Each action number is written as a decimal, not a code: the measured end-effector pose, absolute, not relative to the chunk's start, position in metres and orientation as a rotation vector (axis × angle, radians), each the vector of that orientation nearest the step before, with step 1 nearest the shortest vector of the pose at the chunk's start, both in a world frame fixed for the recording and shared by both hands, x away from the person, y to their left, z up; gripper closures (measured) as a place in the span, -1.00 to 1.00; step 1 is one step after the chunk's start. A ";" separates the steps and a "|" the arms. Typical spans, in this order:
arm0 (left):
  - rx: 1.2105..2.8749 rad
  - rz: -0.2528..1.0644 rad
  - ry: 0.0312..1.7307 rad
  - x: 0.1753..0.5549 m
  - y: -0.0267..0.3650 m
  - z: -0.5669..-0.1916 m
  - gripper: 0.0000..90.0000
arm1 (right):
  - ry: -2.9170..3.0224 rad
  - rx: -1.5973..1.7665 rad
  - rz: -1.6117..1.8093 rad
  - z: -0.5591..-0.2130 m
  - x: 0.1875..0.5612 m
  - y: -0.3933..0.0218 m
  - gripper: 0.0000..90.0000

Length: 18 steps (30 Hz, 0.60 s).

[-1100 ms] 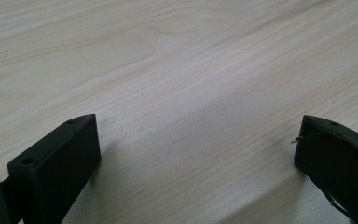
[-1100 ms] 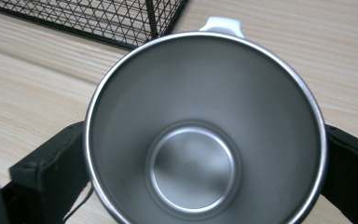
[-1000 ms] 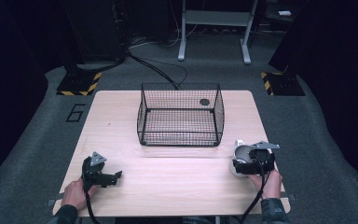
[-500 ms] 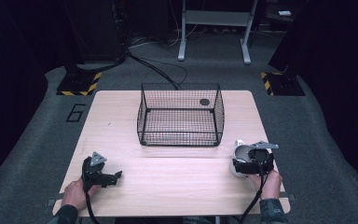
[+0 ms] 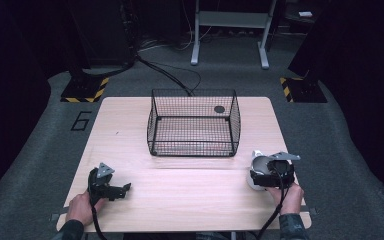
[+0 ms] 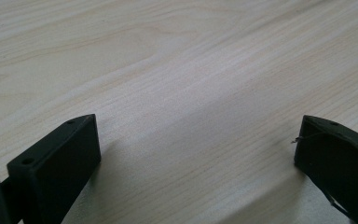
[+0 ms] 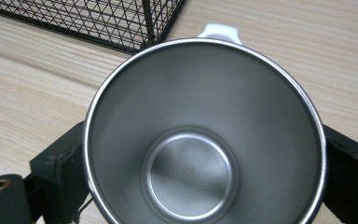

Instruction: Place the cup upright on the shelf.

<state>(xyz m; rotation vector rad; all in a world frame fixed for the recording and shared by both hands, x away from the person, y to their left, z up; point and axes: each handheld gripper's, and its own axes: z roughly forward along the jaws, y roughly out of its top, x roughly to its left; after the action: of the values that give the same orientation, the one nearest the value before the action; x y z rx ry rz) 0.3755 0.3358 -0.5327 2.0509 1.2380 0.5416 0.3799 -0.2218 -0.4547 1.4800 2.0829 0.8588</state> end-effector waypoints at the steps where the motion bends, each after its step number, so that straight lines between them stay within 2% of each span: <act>1: 2.050 0.542 1.238 0.376 0.336 -0.533 -1.00 | 2.083 1.479 0.858 -0.454 0.380 -0.222 -0.86; 18: 2.052 0.540 1.240 0.375 0.336 -0.533 -1.00 | 2.112 1.422 0.891 -0.439 0.372 -0.215 -0.86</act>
<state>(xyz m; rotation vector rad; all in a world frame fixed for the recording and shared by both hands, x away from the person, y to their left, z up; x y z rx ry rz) 0.3754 0.3358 -0.5326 2.0519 1.2401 0.5398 0.3718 -0.2151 -0.4390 1.4220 2.1117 0.8913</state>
